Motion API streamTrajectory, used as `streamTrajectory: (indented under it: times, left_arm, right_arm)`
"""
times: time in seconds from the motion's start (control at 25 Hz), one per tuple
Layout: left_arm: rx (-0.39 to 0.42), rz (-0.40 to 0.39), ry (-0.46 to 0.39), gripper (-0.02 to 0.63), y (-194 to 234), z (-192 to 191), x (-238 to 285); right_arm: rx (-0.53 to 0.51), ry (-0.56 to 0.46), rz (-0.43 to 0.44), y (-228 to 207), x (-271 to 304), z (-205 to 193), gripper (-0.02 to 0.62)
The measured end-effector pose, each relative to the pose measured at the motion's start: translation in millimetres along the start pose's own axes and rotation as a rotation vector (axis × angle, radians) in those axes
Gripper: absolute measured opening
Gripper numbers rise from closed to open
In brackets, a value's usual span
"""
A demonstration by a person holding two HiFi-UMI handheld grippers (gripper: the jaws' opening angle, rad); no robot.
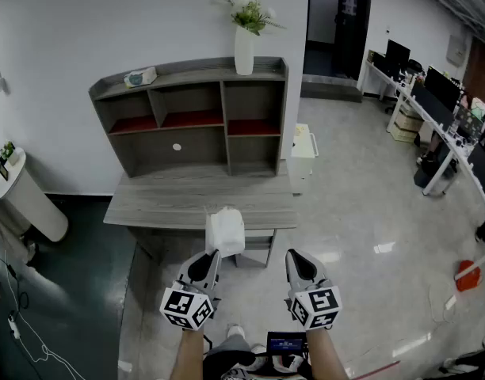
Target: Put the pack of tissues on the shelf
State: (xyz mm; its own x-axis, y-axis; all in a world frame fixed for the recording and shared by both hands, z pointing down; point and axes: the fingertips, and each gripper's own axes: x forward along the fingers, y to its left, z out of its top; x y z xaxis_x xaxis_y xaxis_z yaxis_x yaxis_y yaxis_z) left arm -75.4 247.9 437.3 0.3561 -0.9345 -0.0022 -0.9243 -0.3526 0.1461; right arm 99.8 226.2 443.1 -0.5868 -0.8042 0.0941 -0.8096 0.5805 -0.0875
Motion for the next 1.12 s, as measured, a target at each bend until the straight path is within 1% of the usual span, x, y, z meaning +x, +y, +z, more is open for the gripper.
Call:
streamTrajectory:
  times: [0.36,0.52,0.68,0.76,0.88,1.0,1.12]
  left_arm:
    - [-0.006,-0.006,0.001,0.021,-7.0,-2.5,8.5]
    - [-0.014,-0.004,0.001,0.021,-3.2,-4.7,17.7]
    - [-0.013,-0.012,0.001,0.021,4.7,-7.5,38.0]
    - [-0.015,-0.01,0.001,0.021,14.3,-9.1,52.3]
    - [-0.022,-0.01,-0.007,0.021,34.9,-7.0,82.7]
    - [-0.024,-0.017,-0.018,0.021,59.4,-4.0,129.0]
    - [-0.031,-0.029,-0.007,0.02,89.6,-2.9,184.1]
  right_arm:
    - [0.006,-0.009,-0.029,-17.6,-7.2,-2.6,0.005]
    - [0.049,-0.035,-0.034,-28.7,-4.1,-2.5,0.005]
    - [0.104,-0.056,-0.041,-46.4,12.3,-3.7,0.005]
    - [0.134,-0.063,-0.034,-54.5,27.2,-4.7,0.005]
    - [0.101,-0.035,-0.043,-68.4,59.4,-8.0,0.005]
    - [0.099,-0.032,-0.052,-92.4,102.7,-6.9,0.005]
    - [0.115,-0.025,-0.063,-119.6,155.9,-2.1,0.005]
